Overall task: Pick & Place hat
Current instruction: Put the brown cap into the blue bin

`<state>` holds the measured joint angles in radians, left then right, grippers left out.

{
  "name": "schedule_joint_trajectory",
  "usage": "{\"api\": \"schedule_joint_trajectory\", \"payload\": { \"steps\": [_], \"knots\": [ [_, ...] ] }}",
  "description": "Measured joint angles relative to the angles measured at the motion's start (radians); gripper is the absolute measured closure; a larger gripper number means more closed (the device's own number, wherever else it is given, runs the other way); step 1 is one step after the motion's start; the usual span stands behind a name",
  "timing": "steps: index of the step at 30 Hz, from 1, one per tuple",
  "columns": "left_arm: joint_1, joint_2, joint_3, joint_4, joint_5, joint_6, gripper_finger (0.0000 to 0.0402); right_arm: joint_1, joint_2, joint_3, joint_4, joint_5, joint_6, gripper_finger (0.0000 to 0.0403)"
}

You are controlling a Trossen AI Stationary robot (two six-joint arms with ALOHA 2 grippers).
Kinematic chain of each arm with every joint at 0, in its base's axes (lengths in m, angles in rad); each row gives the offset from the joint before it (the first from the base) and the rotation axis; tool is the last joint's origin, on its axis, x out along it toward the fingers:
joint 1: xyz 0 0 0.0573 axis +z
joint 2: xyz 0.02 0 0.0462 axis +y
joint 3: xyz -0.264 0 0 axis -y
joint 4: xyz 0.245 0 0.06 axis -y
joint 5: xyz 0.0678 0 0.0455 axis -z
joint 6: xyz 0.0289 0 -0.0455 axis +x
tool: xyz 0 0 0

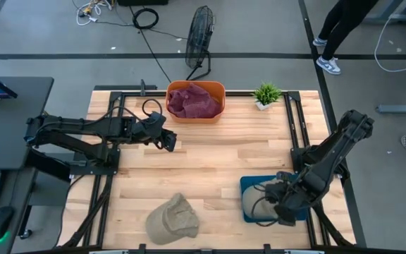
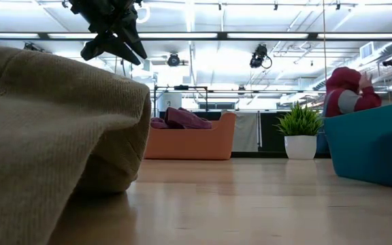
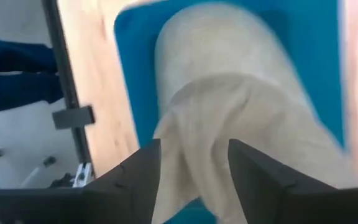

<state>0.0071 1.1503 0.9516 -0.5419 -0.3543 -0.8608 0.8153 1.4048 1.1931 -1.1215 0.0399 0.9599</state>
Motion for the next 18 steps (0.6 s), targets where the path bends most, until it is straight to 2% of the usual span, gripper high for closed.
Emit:
{"api": "schedule_joint_trajectory", "payload": {
  "steps": [7, 12, 18],
  "knots": [
    [0.0, 0.0, 0.0, 0.024, 0.015, -0.013, 0.0301, -0.078, 0.0, 0.124, 0.003, 0.108, -0.172, 0.0209],
    [-0.01, 0.001, 0.0, 0.112, 0.148, 0.006, 0.0301, -0.163, -0.001, 0.156, 0.085, 0.199, -0.302, 0.0209],
    [-0.117, 0.008, 0.0, 0.245, 0.253, 0.094, 0.0301, -0.271, 0.0, 0.156, 0.177, 0.207, -0.343, 0.0209]
  ]
}}
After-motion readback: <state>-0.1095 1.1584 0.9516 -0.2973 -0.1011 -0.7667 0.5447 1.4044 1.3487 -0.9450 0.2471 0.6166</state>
